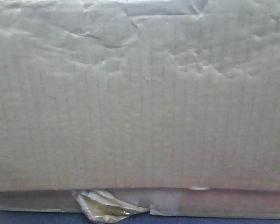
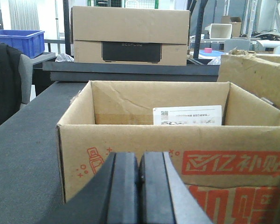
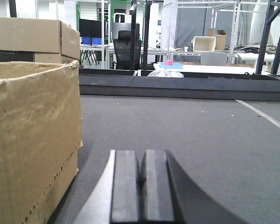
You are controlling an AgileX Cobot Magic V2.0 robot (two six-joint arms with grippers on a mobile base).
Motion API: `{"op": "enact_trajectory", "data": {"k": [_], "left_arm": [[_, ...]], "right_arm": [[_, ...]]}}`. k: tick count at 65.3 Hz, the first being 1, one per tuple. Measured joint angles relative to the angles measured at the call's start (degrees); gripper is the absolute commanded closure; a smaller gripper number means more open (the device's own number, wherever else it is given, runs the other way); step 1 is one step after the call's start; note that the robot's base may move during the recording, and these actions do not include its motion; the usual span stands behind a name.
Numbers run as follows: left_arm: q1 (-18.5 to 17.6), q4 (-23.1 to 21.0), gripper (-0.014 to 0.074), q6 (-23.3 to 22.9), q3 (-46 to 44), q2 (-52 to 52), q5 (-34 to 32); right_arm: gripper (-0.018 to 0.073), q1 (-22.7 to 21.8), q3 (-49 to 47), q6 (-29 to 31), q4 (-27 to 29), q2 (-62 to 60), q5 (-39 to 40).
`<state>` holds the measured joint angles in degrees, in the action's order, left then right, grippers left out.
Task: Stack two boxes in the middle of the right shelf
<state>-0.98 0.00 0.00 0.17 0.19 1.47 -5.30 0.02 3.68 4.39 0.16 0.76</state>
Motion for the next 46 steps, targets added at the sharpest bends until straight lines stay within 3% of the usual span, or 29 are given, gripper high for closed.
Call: {"op": "enact_trajectory", "data": {"k": [37,46], "left_arm": [[0.0,0.0,0.0697,0.0,0.0,0.0,-2.4],[0.0,0.0,0.0697,0.0,-4.2,0.0,2.5]], "right_arm": [[0.0721,0.0,0.0,0.0,0.0,0.0,0.0],[0.0721,0.0,0.0,0.0,0.0,0.0,0.0]]}}
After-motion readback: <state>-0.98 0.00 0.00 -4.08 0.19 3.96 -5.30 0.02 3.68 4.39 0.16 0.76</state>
